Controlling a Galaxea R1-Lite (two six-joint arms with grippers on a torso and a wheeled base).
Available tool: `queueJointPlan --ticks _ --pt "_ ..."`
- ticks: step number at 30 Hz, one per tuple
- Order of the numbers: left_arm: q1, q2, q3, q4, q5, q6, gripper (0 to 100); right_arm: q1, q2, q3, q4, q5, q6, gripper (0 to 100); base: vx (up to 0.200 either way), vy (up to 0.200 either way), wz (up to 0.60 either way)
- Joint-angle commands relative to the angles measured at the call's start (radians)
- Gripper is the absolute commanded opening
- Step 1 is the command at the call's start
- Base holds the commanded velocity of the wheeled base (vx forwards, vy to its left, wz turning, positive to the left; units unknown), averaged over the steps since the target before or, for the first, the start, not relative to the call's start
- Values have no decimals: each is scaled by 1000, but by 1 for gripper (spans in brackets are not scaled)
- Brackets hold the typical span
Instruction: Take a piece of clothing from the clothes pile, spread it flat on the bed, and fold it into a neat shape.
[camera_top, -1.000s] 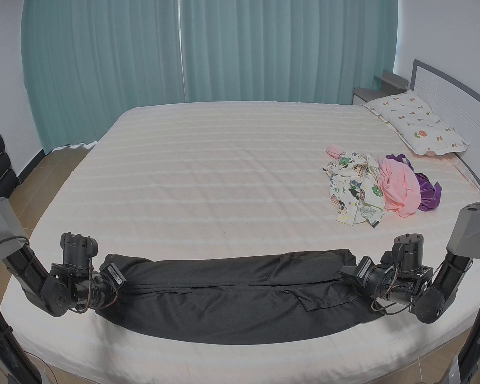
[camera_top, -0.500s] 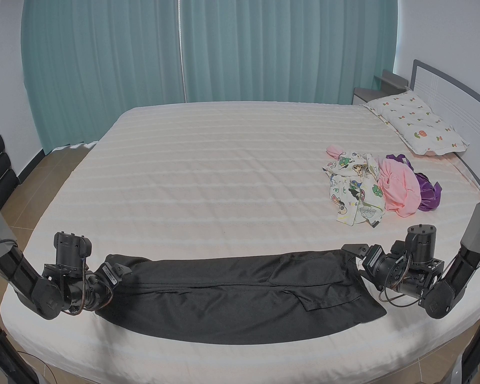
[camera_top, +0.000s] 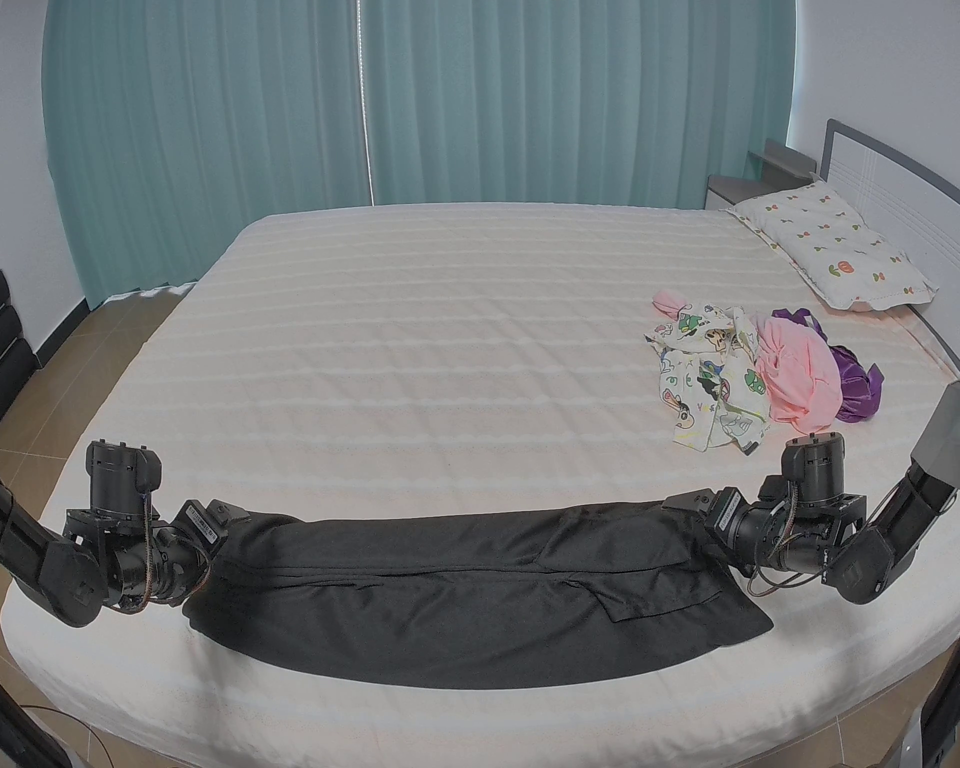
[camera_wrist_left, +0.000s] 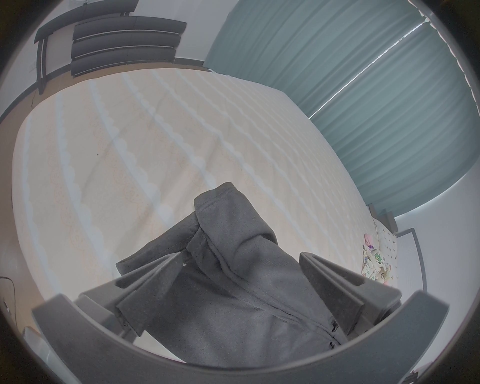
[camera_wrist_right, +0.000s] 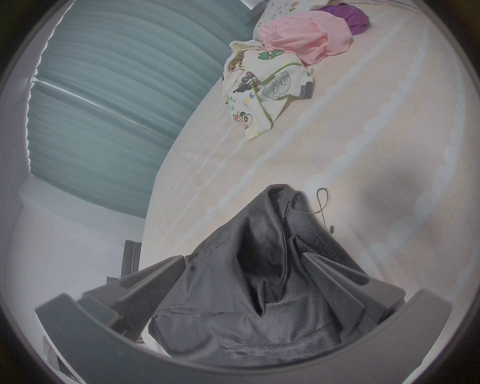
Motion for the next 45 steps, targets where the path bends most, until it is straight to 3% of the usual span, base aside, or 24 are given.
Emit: queueJointPlan --ticks 1,6,23,24,35,45 --pt "-1 -4 0 -1 -1 -1 100 -6 21 -12 4 0 -22 100 0 0 0" --pt "1 -5 6 -1 -38 -3 100 -25 31 -35 -2 0 -22 100 0 0 0" --pt "2 10 -1 -1 -43 -36 100 -43 143 -170 2 16 -16 100 0 0 0" --pt "2 12 -1 -1 -43 -36 100 -43 154 -176 4 14 -16 0 0 0 0" --pt "13 15 -4 -1 -43 -36 100 -103 153 -168 2 11 -13 0 0 0 0" --pt "13 27 -3 -1 -44 -36 100 -131 157 -167 -8 22 58 0 0 0 0"
